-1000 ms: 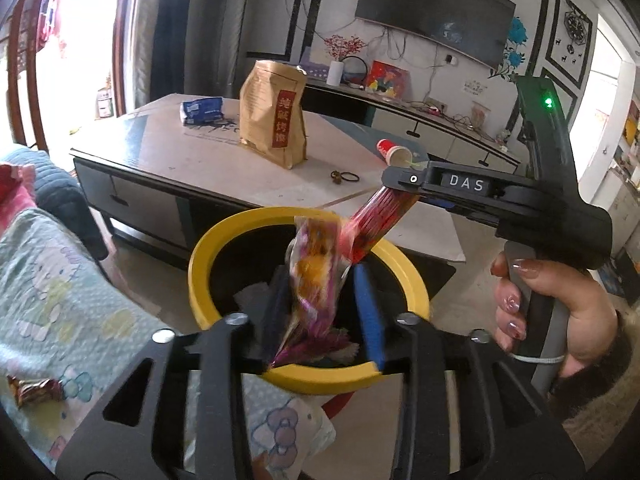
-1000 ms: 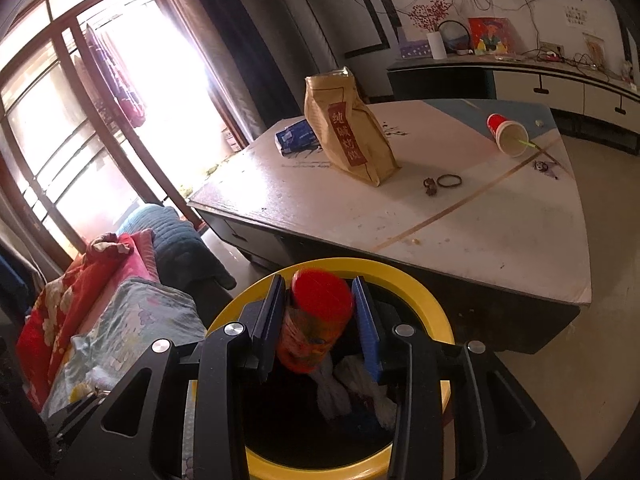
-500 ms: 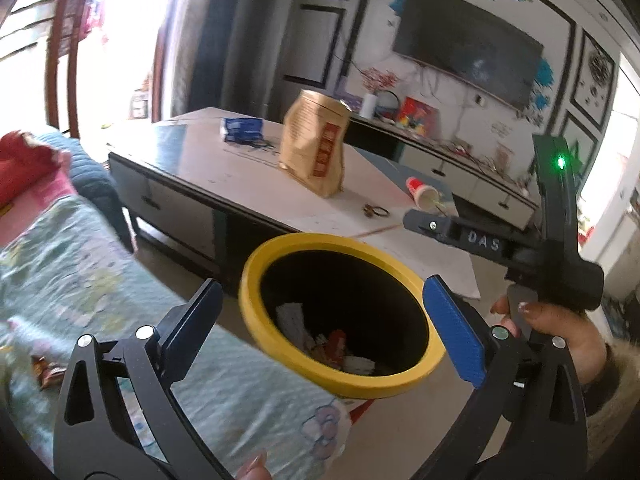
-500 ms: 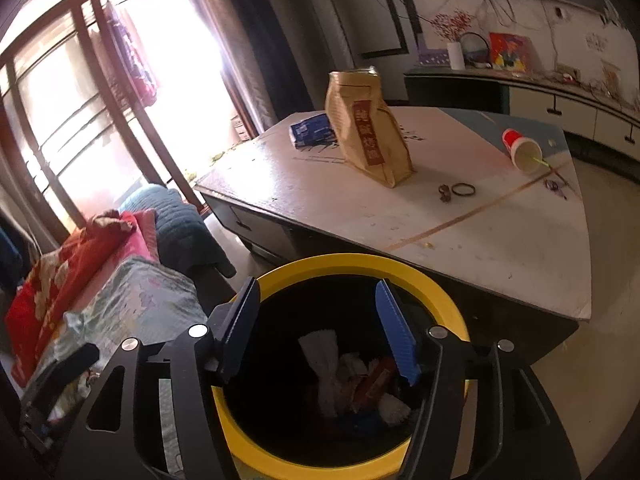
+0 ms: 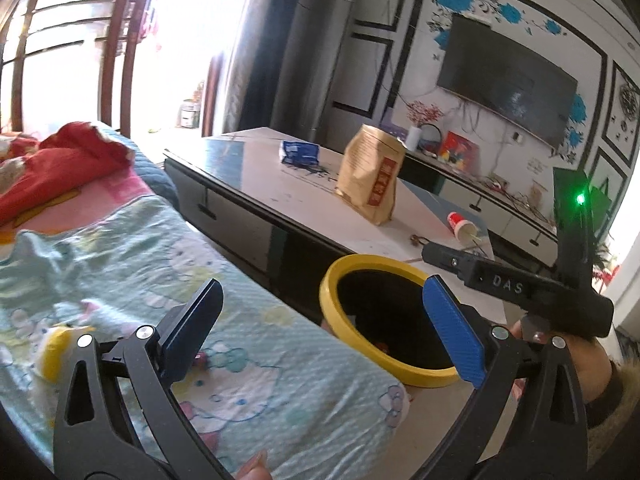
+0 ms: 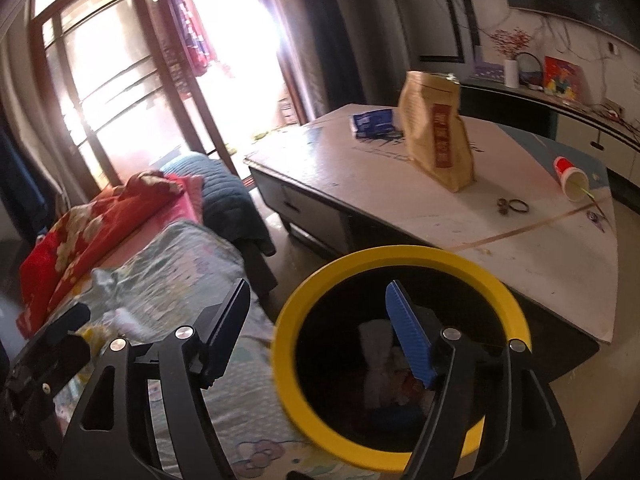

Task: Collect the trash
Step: 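Move both open tools back to the bed toward the remaining packets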

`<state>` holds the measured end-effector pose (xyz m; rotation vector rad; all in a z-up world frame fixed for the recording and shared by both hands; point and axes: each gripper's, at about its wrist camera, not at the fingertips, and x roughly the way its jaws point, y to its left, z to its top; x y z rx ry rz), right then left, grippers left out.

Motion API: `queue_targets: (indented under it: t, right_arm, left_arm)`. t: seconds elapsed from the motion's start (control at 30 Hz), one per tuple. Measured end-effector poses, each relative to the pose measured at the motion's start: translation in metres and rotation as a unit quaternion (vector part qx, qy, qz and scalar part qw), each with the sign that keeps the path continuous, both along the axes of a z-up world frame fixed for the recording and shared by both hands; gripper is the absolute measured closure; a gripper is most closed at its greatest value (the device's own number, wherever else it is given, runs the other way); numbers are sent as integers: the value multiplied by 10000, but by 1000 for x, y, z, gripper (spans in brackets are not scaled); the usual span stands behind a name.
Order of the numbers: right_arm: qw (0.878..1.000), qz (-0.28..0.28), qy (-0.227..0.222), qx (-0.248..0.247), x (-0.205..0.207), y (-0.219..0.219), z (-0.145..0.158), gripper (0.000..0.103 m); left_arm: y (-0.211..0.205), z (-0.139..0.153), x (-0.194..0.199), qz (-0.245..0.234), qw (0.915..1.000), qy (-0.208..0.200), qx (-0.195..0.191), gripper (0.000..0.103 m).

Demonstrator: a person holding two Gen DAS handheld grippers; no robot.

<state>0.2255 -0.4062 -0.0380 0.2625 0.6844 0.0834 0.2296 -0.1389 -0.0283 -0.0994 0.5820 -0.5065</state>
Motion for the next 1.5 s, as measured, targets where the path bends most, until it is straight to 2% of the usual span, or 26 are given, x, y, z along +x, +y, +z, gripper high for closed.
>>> queue_targets:
  t: [0.47, 0.87, 1.27, 1.5]
  right_arm:
    - [9974, 722, -12, -35, -4, 54, 6, 34]
    - [9900, 1410, -53, -73, -12, 105, 9, 34]
    - [9738, 2256, 57, -279, -20, 172, -1, 33]
    - [9605, 2696, 239, -652, -9, 208, -18, 34]
  left_arm:
    - [59, 10, -9, 675, 9976, -96, -110, 11]
    - [106, 13, -17, 1177, 9927, -85, -250, 11]
    - [160, 12, -26, 1728, 9843, -33, -356, 11]
    - [202, 1, -30, 2104, 9767, 269, -323, 11]
